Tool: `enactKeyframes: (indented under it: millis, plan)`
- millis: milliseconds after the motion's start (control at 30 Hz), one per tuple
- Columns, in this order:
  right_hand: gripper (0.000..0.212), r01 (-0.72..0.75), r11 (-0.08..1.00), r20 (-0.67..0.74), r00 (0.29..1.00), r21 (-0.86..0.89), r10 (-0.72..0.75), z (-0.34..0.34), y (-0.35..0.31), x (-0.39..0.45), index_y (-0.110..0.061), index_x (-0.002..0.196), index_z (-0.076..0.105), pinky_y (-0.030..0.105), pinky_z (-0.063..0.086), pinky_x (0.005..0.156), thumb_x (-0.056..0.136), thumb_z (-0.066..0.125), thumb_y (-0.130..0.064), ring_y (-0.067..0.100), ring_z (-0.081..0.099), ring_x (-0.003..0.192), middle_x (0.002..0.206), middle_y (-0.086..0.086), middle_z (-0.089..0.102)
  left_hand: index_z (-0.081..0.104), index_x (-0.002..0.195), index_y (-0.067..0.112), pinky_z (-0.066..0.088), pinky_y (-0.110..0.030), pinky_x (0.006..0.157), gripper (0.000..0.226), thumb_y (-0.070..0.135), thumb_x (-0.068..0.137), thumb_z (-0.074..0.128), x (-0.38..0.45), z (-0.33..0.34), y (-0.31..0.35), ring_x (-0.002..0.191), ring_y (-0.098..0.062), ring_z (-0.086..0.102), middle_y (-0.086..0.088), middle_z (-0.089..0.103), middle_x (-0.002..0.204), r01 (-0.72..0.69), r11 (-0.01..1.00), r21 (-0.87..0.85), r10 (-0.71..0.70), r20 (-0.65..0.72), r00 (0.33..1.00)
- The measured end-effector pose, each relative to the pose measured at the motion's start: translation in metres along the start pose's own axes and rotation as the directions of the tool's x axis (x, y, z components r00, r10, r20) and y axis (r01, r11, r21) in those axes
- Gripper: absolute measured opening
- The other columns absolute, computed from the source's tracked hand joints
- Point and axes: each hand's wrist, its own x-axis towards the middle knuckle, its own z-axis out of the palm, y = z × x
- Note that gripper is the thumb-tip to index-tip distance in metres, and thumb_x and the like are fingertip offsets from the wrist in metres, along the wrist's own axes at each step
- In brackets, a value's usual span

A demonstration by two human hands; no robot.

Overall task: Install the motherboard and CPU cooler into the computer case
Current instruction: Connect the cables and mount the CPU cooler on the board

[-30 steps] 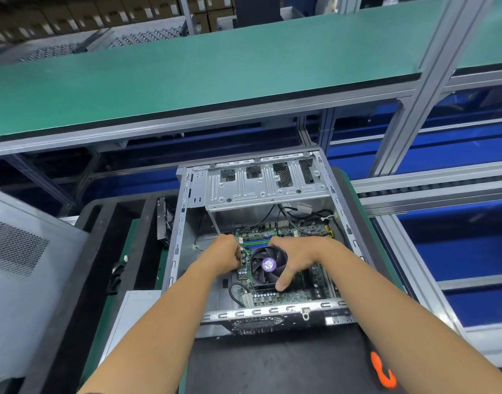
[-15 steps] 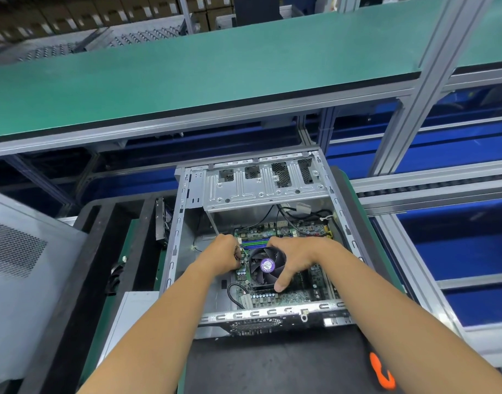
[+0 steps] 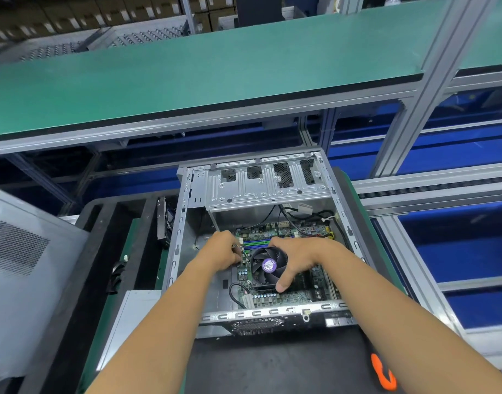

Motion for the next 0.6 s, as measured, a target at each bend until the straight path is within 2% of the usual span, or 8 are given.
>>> enactKeyframes:
  millis: [67, 167, 233, 300, 367, 467, 600]
  plan:
    - [0.107, 0.002, 1.000, 0.000, 1.000, -0.004, -0.002, 0.0000, 0.0000, -0.0004, -0.024, 0.147, 0.019, 0.042, 0.040, 0.102, 0.066, 0.086, -0.043, 0.028, 0.041, 0.130, 0.152, 0.002, 0.031, 0.069, 0.084, 0.009, 0.045, -0.023, 0.066, 0.014, 0.013, 0.074, 0.079, 0.0002, -0.0020, 0.0001, 0.075, -0.018, 0.056, 0.001, 0.057, 0.078, 0.055, 0.998, -0.031, -0.056, -0.033, 0.998]
    - [0.107, 0.003, 1.000, -0.002, 1.000, -0.005, -0.003, -0.0001, 0.0009, -0.0003, -0.022, 0.148, 0.019, 0.043, 0.039, 0.104, 0.067, 0.086, -0.043, 0.028, 0.040, 0.132, 0.153, 0.003, 0.030, 0.069, 0.077, 0.007, 0.039, -0.013, 0.050, 0.009, 0.001, 0.073, 0.075, 0.0011, -0.0015, -0.0002, 0.057, -0.007, 0.053, 0.003, 0.060, 0.066, 0.112, 0.989, -0.092, -0.112, 0.012, 0.994]
    - [0.106, 0.002, 1.000, -0.002, 1.000, -0.001, -0.002, -0.0005, 0.0001, -0.0003, -0.022, 0.147, 0.020, 0.043, 0.039, 0.105, 0.067, 0.086, -0.042, 0.028, 0.040, 0.131, 0.152, 0.003, 0.031, 0.070, 0.073, 0.007, 0.037, -0.009, 0.045, 0.009, -0.001, 0.072, 0.073, 0.0000, -0.0015, 0.0006, 0.052, 0.000, 0.050, 0.005, 0.060, 0.061, 0.108, 0.989, -0.097, -0.105, 0.036, 0.994]
    - [0.105, 0.002, 1.000, -0.001, 1.000, 0.003, -0.002, -0.0006, -0.0001, 0.0000, -0.021, 0.147, 0.020, 0.044, 0.039, 0.105, 0.067, 0.086, -0.041, 0.028, 0.041, 0.131, 0.151, 0.003, 0.033, 0.066, 0.067, 0.011, 0.032, -0.006, 0.040, 0.013, 0.000, 0.073, 0.069, -0.0030, -0.0017, 0.0037, 0.050, -0.001, 0.045, 0.005, 0.055, 0.058, 0.063, 0.996, -0.062, -0.061, 0.035, 0.997]
    - [0.105, 0.002, 1.000, 0.001, 1.000, 0.005, -0.002, -0.0008, -0.0001, -0.0005, -0.022, 0.147, 0.020, 0.044, 0.039, 0.104, 0.068, 0.086, -0.041, 0.028, 0.041, 0.130, 0.151, 0.003, 0.033, 0.066, 0.072, 0.007, 0.033, -0.011, 0.045, 0.008, 0.001, 0.076, 0.063, -0.0041, 0.0003, 0.0060, 0.056, -0.009, 0.046, -0.001, 0.056, 0.065, 0.023, 1.000, -0.022, -0.022, 0.018, 1.000]
    - [0.104, 0.005, 1.000, 0.002, 1.000, 0.011, -0.005, -0.0004, 0.0002, -0.0004, -0.022, 0.146, 0.021, 0.042, 0.040, 0.102, 0.068, 0.086, -0.041, 0.027, 0.042, 0.128, 0.150, 0.003, 0.033, 0.069, 0.082, 0.006, 0.032, -0.012, 0.055, 0.013, -0.001, 0.078, 0.059, -0.0044, 0.0042, 0.0063, 0.066, -0.011, 0.049, -0.002, 0.058, 0.074, -0.014, 1.000, -0.017, 0.014, 0.020, 1.000]
    - [0.103, 0.004, 1.000, 0.002, 1.000, 0.014, -0.004, -0.0004, -0.0002, -0.0006, -0.022, 0.145, 0.021, 0.044, 0.040, 0.103, 0.068, 0.086, -0.041, 0.028, 0.043, 0.128, 0.149, 0.003, 0.035, 0.069, 0.080, 0.007, 0.033, -0.007, 0.044, 0.007, 0.002, 0.075, 0.068, -0.0034, 0.0035, 0.0041, 0.056, -0.004, 0.046, 0.004, 0.056, 0.065, -0.027, 0.998, -0.062, 0.029, 0.028, 0.999]
